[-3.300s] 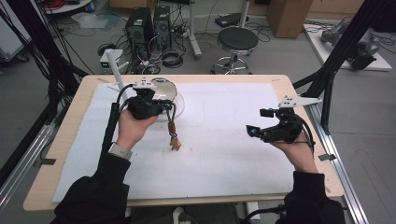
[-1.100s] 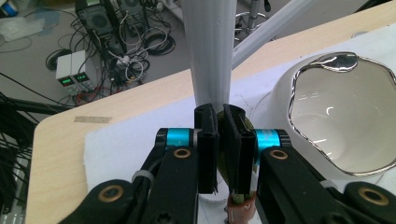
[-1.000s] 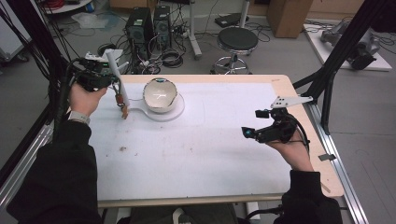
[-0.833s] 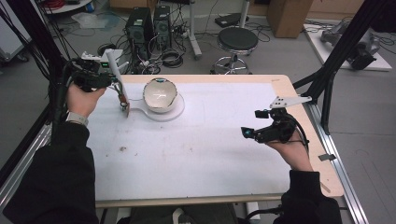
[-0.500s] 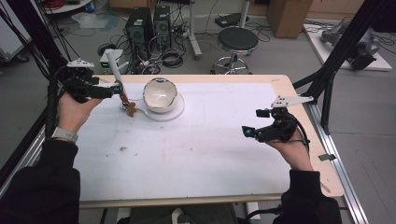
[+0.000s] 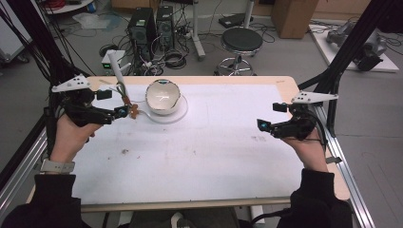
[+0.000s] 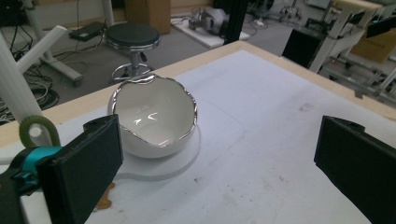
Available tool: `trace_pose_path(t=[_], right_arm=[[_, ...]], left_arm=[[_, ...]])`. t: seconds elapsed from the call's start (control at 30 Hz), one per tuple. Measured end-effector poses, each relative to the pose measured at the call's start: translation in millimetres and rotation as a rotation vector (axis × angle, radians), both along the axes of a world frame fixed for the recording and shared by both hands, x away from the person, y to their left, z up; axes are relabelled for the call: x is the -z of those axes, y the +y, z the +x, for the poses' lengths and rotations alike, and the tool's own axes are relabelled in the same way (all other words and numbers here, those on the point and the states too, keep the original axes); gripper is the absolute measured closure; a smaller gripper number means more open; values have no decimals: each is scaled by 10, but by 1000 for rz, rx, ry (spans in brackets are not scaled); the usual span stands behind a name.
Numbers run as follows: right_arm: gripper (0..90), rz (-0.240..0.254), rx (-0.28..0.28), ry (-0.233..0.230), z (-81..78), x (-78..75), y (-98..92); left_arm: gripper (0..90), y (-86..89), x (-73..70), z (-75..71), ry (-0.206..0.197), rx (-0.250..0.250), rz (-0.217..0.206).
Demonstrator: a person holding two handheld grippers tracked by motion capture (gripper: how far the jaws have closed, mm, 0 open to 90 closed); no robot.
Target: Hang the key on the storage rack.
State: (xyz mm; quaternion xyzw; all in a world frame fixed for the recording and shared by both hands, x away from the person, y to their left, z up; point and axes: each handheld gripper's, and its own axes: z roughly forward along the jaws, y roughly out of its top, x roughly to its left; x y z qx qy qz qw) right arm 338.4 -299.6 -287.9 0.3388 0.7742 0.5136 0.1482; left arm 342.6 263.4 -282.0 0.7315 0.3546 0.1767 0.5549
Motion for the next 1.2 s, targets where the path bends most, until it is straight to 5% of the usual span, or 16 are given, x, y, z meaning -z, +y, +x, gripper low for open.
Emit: trace_pose_path(t=[0.1, 0.17, 0.37, 0.57, 1.2], right_arm=[[26, 5, 8, -1, -3, -11, -21], [27, 1, 13, 0, 14, -3, -26], [26, -8, 12, -5, 7, 5, 29], [26, 2, 38, -7, -3, 6, 32], [26, -2, 48, -10, 9, 33, 27]], left_arm=[[17, 6, 112, -84, -17, 1, -24], [17, -1, 160, -108, 8, -12, 4], [17, 4, 124, -244, -23, -4, -45], [17, -49, 176, -274, -36, -29, 13], [17, -158, 285, -204, -16, -19, 71]])
